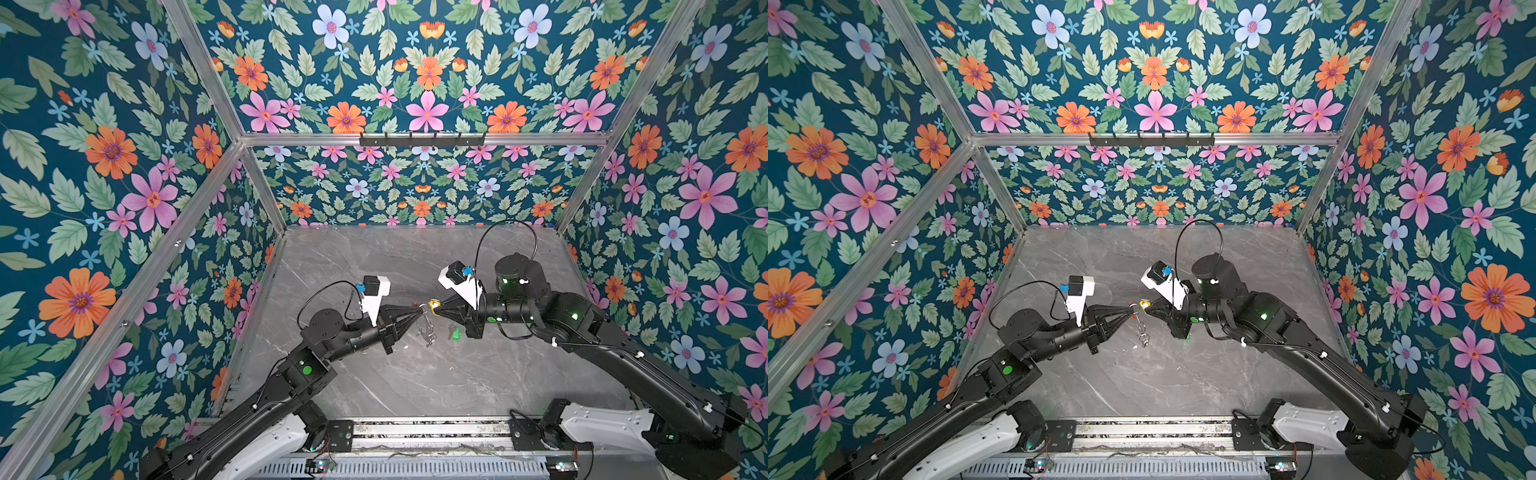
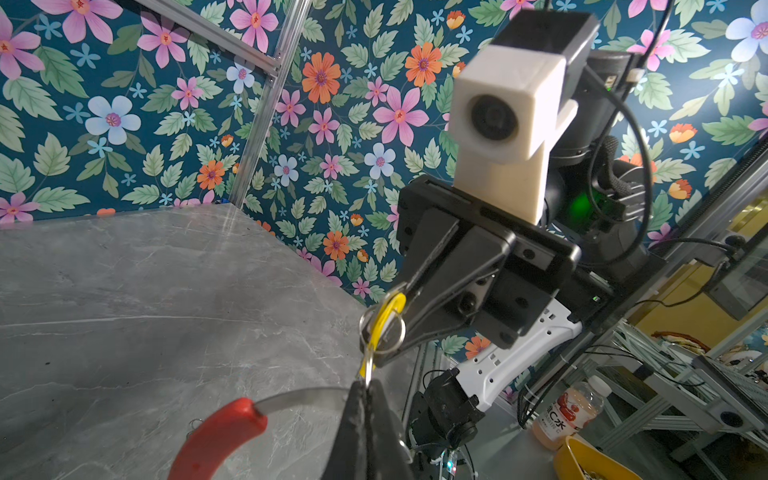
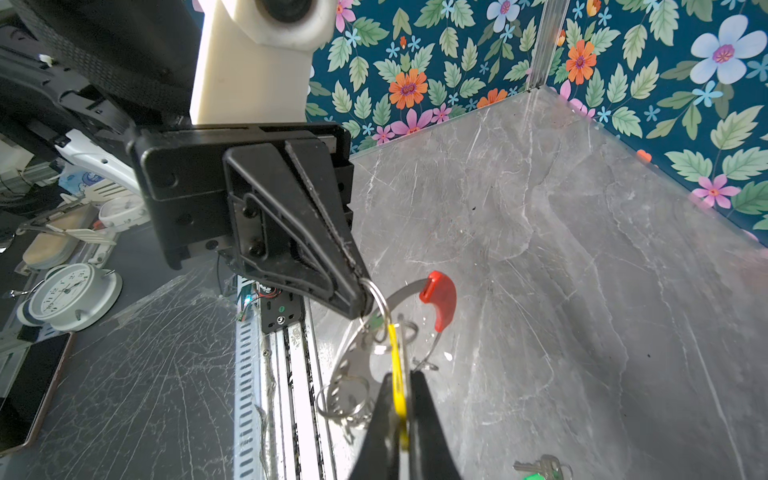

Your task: Remove the keys from the keyring

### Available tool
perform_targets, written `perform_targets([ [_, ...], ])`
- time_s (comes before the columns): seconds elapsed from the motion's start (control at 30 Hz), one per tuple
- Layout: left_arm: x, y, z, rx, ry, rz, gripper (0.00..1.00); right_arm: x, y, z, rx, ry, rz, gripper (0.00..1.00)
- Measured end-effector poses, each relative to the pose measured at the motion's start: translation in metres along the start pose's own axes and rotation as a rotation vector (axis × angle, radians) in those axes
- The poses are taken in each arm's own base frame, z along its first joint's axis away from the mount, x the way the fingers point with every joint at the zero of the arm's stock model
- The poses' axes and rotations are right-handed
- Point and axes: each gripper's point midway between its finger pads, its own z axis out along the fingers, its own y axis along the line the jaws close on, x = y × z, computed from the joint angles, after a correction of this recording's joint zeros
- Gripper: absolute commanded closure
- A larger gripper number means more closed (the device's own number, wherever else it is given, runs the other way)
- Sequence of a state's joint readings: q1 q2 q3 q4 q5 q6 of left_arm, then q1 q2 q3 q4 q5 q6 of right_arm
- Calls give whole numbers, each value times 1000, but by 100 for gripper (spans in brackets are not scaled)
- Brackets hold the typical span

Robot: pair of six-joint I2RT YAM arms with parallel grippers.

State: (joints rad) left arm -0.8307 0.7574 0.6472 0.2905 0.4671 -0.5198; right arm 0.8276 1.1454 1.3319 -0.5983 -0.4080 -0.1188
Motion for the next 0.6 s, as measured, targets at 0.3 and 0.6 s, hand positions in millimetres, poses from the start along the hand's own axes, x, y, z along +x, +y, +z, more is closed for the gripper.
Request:
perform_targets([
  [0.3, 5, -6, 4, 50, 26, -1, 100, -1, 3, -7, 7, 45, -45, 100],
  [0.6, 8, -16, 8, 136, 29, 6, 100, -4, 8, -16, 13, 71, -154, 100],
])
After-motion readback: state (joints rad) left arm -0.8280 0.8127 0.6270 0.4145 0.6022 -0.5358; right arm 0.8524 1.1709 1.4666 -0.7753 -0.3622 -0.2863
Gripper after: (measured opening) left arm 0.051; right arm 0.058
